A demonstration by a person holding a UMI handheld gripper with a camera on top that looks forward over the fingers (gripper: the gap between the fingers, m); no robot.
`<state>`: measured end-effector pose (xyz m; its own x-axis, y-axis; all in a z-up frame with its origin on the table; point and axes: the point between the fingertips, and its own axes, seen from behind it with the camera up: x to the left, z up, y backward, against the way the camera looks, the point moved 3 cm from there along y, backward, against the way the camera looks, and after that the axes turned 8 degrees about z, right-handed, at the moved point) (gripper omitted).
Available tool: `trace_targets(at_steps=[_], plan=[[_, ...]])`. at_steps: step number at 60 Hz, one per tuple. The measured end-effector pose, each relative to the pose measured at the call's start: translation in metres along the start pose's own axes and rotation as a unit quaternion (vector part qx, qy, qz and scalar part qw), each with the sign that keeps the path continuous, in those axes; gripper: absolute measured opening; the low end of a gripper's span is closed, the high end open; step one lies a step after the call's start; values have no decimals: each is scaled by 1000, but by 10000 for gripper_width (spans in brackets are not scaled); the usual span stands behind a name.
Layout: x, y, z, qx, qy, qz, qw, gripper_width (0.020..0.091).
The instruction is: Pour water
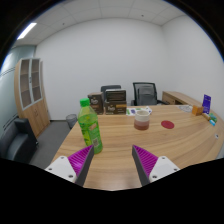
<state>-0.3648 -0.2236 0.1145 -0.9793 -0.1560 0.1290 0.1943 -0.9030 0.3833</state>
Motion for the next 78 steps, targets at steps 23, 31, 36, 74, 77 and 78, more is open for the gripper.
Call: trace_targets(at_steps=[23,31,36,74,77,78], plan=[[84,-111,-1,-9,58,34,998,793],[118,-137,8,-11,69,21,997,792],[119,-150,14,-26,65,19,997,720],[109,-170,30,-90,4,55,994,372],[102,-173,32,-74,-29,55,995,372],[100,-174,32,-67,-42,53,995,372]])
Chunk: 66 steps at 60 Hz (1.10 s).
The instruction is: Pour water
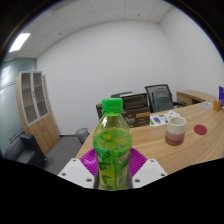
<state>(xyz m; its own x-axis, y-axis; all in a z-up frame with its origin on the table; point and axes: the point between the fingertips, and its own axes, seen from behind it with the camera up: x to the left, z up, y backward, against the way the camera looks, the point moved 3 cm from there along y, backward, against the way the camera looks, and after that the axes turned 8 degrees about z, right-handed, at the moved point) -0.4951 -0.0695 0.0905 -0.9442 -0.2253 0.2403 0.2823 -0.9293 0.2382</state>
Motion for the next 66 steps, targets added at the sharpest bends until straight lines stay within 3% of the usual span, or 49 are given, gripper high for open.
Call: trace_targets(at_steps=[8,14,35,53,66], plan=[[-26,-14,22,32,-113,-11,993,373],[-50,-29,45,19,-213,-18,977,373],[-114,-66,94,-79,-605,-6,792,371],[-120,-78,90,-53,-761,23,646,372],[-124,-80,93,-33,-755,20,654,373]])
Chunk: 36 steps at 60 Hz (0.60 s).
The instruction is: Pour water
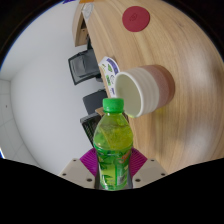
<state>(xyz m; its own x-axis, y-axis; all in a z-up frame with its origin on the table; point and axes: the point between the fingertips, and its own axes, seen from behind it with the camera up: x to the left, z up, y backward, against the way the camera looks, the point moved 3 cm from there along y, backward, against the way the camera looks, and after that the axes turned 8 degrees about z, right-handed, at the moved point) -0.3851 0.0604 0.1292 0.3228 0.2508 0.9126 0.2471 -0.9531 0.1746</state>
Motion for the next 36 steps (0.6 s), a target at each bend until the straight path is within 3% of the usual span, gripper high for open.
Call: trace_targets(at_steps=[9,18,26,36], plan=[[13,11,0,6,86,-11,996,372],[59,38,14,13,331,-27,943,397],[106,53,38,25,547,-63,834,398],[148,66,100,-20,737,-127,664,399]])
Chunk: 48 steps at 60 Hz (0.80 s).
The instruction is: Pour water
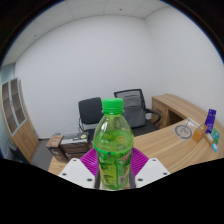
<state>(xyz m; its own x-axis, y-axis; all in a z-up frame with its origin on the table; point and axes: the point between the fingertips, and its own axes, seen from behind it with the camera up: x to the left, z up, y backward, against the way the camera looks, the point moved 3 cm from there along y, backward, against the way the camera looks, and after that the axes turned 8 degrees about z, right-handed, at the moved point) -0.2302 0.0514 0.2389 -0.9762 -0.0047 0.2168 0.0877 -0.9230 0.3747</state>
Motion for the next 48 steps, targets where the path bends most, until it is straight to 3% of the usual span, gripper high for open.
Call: trace_targets(at_steps=[7,13,25,36,39,48], plan=[[-39,-3,3,-13,67,-47,997,422],[-69,-9,-9,-22,64,-43,997,422],[-135,-37,-65,13,67,-60,996,423],[-156,-61,-111,8,50,-30,998,428],[-156,-58,-108,-30,44,-17,998,447],[-152,-49,-113,-54,60,6,997,480]])
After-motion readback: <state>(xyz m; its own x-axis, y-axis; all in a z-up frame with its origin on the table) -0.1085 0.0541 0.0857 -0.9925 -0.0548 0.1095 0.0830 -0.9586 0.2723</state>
